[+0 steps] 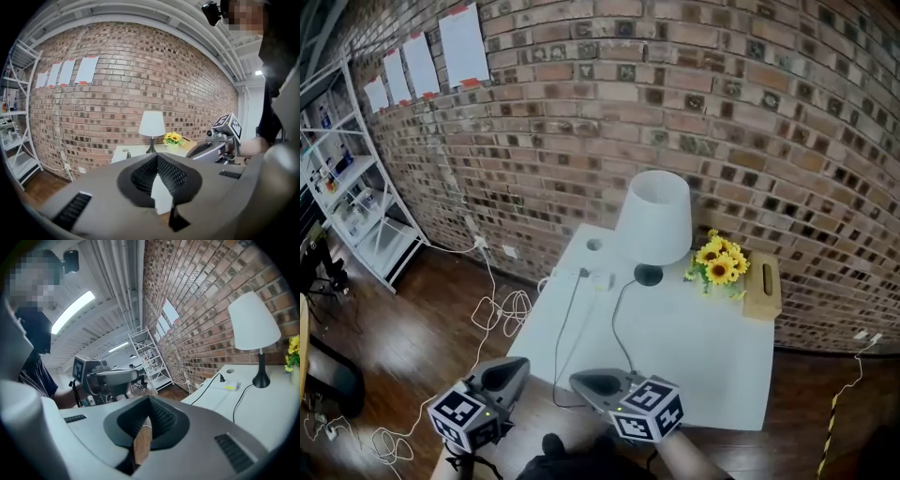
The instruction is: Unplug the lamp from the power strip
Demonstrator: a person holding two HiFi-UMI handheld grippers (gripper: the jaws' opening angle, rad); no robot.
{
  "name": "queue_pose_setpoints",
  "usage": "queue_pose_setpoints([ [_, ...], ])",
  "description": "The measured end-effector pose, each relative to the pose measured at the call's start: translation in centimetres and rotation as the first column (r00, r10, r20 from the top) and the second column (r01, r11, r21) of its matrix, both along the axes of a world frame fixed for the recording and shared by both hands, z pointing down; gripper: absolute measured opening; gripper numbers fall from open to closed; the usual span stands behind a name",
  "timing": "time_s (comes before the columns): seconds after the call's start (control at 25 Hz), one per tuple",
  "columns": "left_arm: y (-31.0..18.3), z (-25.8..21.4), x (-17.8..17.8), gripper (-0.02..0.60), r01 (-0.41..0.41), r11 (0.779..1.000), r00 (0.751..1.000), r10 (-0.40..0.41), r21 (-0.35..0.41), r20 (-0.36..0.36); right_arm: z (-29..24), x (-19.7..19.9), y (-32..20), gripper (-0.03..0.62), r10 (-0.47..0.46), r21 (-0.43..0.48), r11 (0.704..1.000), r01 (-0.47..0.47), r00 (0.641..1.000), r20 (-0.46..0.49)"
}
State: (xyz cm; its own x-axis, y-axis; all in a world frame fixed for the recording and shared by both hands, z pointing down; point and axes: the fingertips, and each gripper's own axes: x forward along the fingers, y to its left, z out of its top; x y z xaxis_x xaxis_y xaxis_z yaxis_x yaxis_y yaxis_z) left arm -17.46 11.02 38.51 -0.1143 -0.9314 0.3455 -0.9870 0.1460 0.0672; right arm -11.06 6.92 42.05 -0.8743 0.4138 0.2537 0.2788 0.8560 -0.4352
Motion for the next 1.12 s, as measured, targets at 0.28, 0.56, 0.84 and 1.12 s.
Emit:
queue_pose_setpoints([
  [0.28, -2.6, 0.4, -1.6, 0.015, -0.100, 0.995, 0.994, 0.099, 0.030, 0.048, 0.3, -1.2, -2.0, -0.003, 0.051, -0.019, 0.998, -0.052, 0.998, -0.022],
  [0.56, -7.0, 0.0, -5.6, 0.015, -0.169, 0.983, 0.986, 0.169, 0.066, 0.012, 0.3, -4.0, -4.8, -0.003, 0.136, 0.106, 0.986, -0.129, 0.989, -0.065],
  [0.84, -9.2, 2.0, -10.1, 0.015, -0.243, 0.970, 0.970, 0.242, 0.026, 0.008, 2.0, -7.5, -6.2, -0.003, 0.242, 0.131, 0.966, -0.224, 0.960, -0.139],
  [1.12, -11.3, 6.3, -13.4, 0.015, -0.317, 0.948, 0.948, 0.316, -0.010, -0.039, 3.2, -10.0, -7.0, -0.003, 0.330, 0.175, 0.939, -0.296, 0.920, -0.213],
])
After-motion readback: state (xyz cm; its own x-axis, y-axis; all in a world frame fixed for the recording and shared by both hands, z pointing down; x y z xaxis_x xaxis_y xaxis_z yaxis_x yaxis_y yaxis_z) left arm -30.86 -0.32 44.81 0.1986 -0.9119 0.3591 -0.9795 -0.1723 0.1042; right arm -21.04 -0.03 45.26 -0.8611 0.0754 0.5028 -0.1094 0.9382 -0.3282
